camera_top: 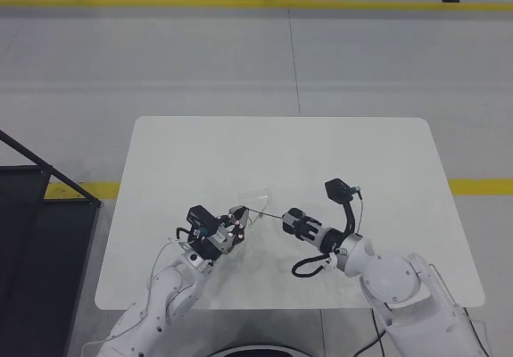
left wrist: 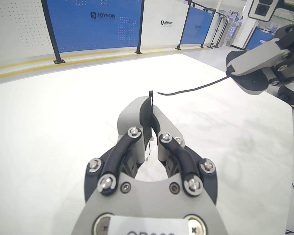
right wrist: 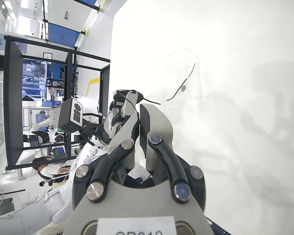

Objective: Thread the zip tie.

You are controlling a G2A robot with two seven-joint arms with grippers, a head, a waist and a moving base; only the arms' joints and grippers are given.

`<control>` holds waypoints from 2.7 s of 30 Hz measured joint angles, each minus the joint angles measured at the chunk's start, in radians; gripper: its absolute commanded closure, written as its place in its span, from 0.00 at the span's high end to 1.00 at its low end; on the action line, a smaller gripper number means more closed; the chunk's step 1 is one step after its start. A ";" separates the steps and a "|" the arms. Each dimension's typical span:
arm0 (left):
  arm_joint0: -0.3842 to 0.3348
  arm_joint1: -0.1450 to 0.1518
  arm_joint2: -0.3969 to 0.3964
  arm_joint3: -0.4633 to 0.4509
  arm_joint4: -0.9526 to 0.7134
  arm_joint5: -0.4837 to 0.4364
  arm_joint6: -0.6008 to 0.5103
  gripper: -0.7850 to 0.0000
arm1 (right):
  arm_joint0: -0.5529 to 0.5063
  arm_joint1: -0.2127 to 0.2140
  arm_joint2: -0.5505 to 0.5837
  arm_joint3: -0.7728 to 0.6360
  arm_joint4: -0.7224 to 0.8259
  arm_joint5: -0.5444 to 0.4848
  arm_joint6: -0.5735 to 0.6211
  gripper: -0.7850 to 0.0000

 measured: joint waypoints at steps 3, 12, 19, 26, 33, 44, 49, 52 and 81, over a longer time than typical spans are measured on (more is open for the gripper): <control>0.000 0.000 0.000 0.000 0.000 0.000 0.000 0.00 | -0.001 -0.001 -0.002 -0.003 -0.005 0.001 0.000 0.00; 0.000 0.000 0.000 0.000 0.000 0.000 0.000 0.00 | 0.018 -0.007 -0.015 0.007 -0.008 0.020 0.002 0.00; 0.000 0.000 0.000 0.000 0.000 0.000 0.000 0.00 | 0.026 -0.012 -0.023 0.011 -0.010 0.034 -0.009 0.00; 0.000 0.000 0.000 0.000 0.000 0.000 0.000 0.00 | 0.031 -0.015 -0.025 0.017 -0.009 0.034 -0.006 0.00; 0.000 0.000 0.000 0.000 0.000 0.000 0.000 0.00 | 0.034 -0.018 -0.027 0.017 -0.001 0.028 -0.005 0.00; 0.000 0.000 0.000 0.000 0.000 0.000 0.000 0.00 | 0.029 -0.022 -0.029 0.002 0.001 0.020 -0.004 0.00; 0.000 0.000 0.000 0.000 0.000 0.000 0.000 0.00 | 0.025 -0.024 -0.030 -0.010 0.009 0.007 -0.006 0.00; 0.000 0.000 0.000 0.000 0.000 0.000 0.000 0.00 | 0.020 -0.024 -0.028 -0.018 0.015 -0.004 -0.007 0.00; 0.000 0.000 0.000 0.000 0.000 0.000 0.000 0.00 | 0.016 -0.037 -0.023 -0.002 0.108 -0.125 -0.023 0.00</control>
